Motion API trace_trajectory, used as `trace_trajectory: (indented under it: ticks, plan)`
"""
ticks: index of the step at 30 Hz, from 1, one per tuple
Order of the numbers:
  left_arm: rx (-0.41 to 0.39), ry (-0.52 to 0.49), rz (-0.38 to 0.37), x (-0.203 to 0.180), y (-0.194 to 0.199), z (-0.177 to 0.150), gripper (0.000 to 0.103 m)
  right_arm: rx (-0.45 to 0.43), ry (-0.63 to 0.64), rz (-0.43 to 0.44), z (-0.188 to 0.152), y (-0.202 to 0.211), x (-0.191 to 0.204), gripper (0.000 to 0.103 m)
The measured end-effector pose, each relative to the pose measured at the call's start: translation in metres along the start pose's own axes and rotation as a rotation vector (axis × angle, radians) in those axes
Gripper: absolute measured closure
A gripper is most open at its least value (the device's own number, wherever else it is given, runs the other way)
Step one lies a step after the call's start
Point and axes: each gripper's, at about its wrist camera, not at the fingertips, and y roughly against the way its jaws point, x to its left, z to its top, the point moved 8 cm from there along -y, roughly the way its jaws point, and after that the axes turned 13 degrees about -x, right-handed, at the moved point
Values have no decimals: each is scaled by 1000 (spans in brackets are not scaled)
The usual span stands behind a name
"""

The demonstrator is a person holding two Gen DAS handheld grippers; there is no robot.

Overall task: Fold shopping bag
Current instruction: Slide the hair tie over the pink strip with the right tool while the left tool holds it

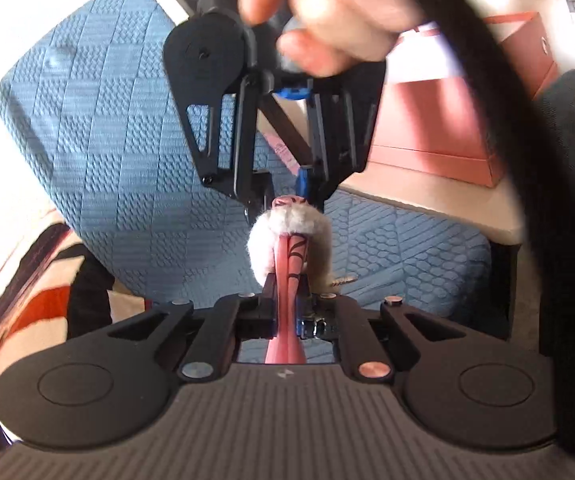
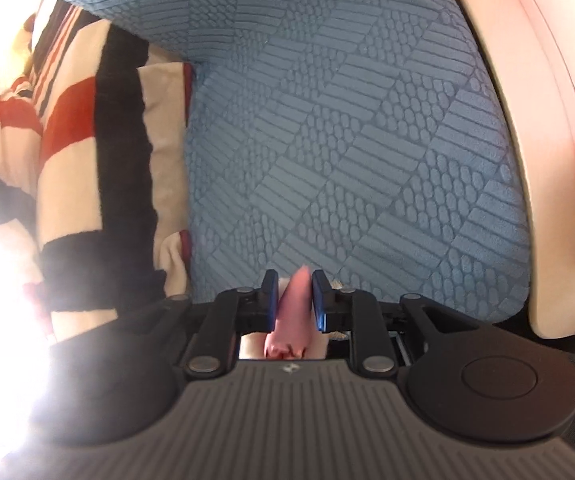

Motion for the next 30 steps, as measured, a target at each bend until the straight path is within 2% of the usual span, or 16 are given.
trace_trajectory:
  ticks: [8, 14, 17, 21, 24, 30]
  plan:
    - [19, 30, 10, 6, -4, -2, 94, -17, -17, 12, -11, 1, 5, 78]
    - [29, 48, 13, 10, -6, -2, 93, -42, -20, 11, -14, 4, 8, 80]
    - [42, 74, 7, 13, -8, -3, 85, -75, -4, 5, -13, 8, 8, 82]
    - [67, 171, -2, 20, -8, -6, 72, -122, 14, -2, -7, 14, 10, 82]
    - [91, 202, 1, 23, -8, -12, 67, -161, 25, -11, 5, 23, 11, 82]
    - [111, 188, 20, 21, -14, -18, 65, -233, 19, -28, 34, 43, 6, 82]
